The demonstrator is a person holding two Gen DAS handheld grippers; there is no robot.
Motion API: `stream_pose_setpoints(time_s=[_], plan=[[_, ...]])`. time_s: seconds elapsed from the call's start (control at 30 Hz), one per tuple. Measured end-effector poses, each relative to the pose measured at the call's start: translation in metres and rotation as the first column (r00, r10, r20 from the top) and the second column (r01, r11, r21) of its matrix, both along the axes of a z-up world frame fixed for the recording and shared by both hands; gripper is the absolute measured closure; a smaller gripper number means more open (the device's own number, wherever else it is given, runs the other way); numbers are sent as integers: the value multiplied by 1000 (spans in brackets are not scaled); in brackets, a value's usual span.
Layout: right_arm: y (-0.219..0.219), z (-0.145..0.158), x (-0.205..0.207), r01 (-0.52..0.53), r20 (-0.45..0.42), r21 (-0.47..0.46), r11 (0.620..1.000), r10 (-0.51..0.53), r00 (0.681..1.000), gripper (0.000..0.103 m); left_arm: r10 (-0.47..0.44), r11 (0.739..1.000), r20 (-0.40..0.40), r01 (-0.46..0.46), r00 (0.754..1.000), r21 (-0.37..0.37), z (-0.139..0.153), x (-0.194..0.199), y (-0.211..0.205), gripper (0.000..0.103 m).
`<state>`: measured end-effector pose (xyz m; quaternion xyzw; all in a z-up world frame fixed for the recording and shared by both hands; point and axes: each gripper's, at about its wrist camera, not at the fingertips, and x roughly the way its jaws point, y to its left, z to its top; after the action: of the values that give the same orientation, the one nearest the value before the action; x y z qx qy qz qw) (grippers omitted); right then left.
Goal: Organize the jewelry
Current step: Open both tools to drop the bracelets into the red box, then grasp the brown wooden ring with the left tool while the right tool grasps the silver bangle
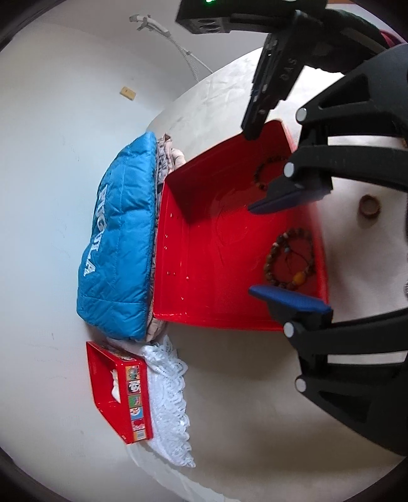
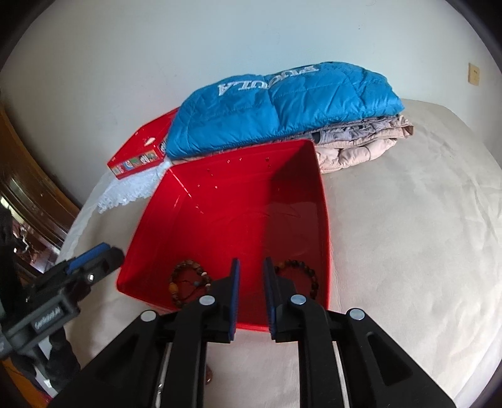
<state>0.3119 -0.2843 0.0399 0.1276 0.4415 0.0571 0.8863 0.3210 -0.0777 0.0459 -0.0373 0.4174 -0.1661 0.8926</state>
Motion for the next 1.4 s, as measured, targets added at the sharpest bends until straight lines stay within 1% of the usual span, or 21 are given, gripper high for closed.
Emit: stream_pose_setpoints(time_s=[0.07,0.2,0.23,0.33,0.4,0.43,0.5,0.6,0.63,0.73,0.77,0.87,0.93,1.0,1.13,1.2,1.3,1.4], plan=[[-3,3,-8,11,-12,17,1000,-10,1000,88,-12,1000,-17,12,1000,0,6,-10,-2,56],[-9,0,-31,16,-61,5,1000,-16,998,87,-45,999,-106,43,993,-19,2,-27,-4,56],[-11,-1,-38,16,-73,8,1000,-16,997,87,-40,999,-122,39,992,-11,0,-32,-4,56],[-14,-6,-64,3,-104,7,1000,-2,995,78,-39,999,-167,41,985,5,-10,-48,-4,56],[-13,-12,-86,-20,-124,-34,999,16,992,67,-41,999,-191,44,981,13,-17,-59,-4,56],[-12,-17,-99,-39,-140,-54,998,31,990,66,-45,998,-198,51,979,25,-21,-65,-4,56],[-13,-26,-120,-65,-178,-51,997,55,982,65,-52,997,-214,62,975,38,-28,-74,-5,55],[-20,-44,-148,-68,-248,-20,997,61,967,64,-44,997,-236,56,971,44,-38,-79,-9,46],[-22,-47,-153,-63,-263,-12,998,57,963,64,-41,996,-242,57,969,61,-43,-80,-13,45],[-27,-55,-169,-60,-300,19,998,63,952,54,-51,993,-261,75,964,86,-52,-81,-24,43],[-29,-57,-173,-56,-312,16,998,59,948,52,-58,992,-265,86,963,95,-55,-81,-28,42],[-32,-62,-178,-40,-334,15,999,43,942,52,-61,990,-269,91,961,103,-61,-81,-35,40],[-34,-65,-177,-35,-345,25,999,42,938,51,-62,990,-272,94,960,105,-64,-79,-38,36],[-32,-69,-176,-42,-358,27,999,49,933,48,-58,990,-279,92,959,110,-68,-77,-42,36],[-25,-78,-171,-44,-385,16,999,47,922,46,-49,988,-303,91,952,126,-79,-71,-49,35],[-23,-82,-169,-41,-393,2,999,38,919,46,-44,987,-316,91,948,136,-86,-66,-52,35],[-20,-83,-166,-41,-388,-23,999,29,921,46,-32,982,-299,86,954,171,-91,-63,-57,35],[-12,-84,-165,-57,-385,-73,996,25,922,47,-40,980,-310,98,950,175,-97,-59,-62,35]])
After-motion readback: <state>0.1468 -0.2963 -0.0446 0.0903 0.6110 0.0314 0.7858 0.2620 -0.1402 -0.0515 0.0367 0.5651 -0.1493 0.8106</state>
